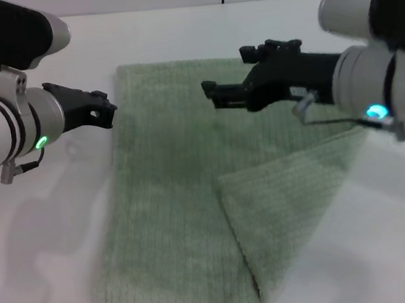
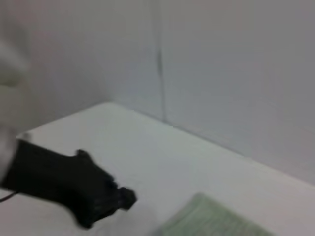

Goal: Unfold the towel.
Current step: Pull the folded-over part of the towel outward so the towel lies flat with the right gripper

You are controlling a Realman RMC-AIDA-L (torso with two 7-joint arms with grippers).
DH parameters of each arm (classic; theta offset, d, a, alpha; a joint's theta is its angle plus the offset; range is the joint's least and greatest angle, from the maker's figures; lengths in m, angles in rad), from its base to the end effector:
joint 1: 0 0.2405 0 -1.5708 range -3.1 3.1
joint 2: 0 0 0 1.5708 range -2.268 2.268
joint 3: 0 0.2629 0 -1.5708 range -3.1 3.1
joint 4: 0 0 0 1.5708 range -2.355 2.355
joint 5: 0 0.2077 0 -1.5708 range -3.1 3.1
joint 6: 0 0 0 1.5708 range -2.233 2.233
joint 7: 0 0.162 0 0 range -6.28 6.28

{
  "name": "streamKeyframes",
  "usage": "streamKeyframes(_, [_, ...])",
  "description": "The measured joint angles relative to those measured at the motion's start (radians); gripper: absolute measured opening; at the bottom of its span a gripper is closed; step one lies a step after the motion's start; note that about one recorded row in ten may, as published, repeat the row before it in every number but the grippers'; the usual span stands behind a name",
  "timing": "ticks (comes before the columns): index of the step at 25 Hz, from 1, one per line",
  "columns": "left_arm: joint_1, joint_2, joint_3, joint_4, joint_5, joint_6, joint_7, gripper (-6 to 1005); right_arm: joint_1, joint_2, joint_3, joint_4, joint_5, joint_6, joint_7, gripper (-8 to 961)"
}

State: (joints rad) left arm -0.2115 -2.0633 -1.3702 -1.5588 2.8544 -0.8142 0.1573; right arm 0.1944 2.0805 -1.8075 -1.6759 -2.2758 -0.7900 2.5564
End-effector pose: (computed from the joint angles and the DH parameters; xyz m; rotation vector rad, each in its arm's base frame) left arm -0.2188 0.3584 -0.0236 -2.1048 -0.8060 0.0654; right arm 0.1246 0.3283 -0.0490 -2.4584 0.6315 0.3742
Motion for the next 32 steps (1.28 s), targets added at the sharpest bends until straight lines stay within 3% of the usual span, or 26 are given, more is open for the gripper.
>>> streamKeyframes(2, [-0.004, 0.000, -0.003, -0.001, -0.001, -0.011, 0.000, 61, 0.039, -0.003, 0.058, -0.086, -0.066, -0.195, 0.093, 829])
streamKeyframes(3, [-0.009, 0.000, -0.004, -0.001, -0.003, -0.022, 0.000, 51, 0.039, -0.003, 0.058, -0.086, -0.066, -0.195, 0.093, 829])
streamKeyframes(5, [-0.023, 0.000, -0.008, 0.007, -0.004, -0.054, 0.007, 30, 0.129, -0.006, 0.157, -0.167, -0.117, -0.446, 0.205, 830])
streamKeyframes(6, [-0.029, 0.000, -0.008, 0.009, -0.004, -0.061, 0.010, 19, 0.129, -0.006, 0.157, -0.167, -0.117, -0.446, 0.205, 830])
streamKeyframes(10, [-0.041, 0.000, -0.009, 0.014, -0.009, -0.080, 0.018, -2, 0.275, -0.003, 0.254, -0.147, -0.121, -0.705, 0.269, 830])
streamKeyframes(16, [-0.068, 0.000, -0.013, 0.040, -0.015, -0.110, 0.020, -2, 0.352, -0.003, 0.200, -0.005, -0.124, -0.726, 0.285, 829])
streamKeyframes(32, [-0.110, -0.004, 0.023, 0.106, -0.038, -0.138, 0.028, -2, 0.424, -0.002, 0.100, 0.215, -0.126, -0.571, 0.235, 829])
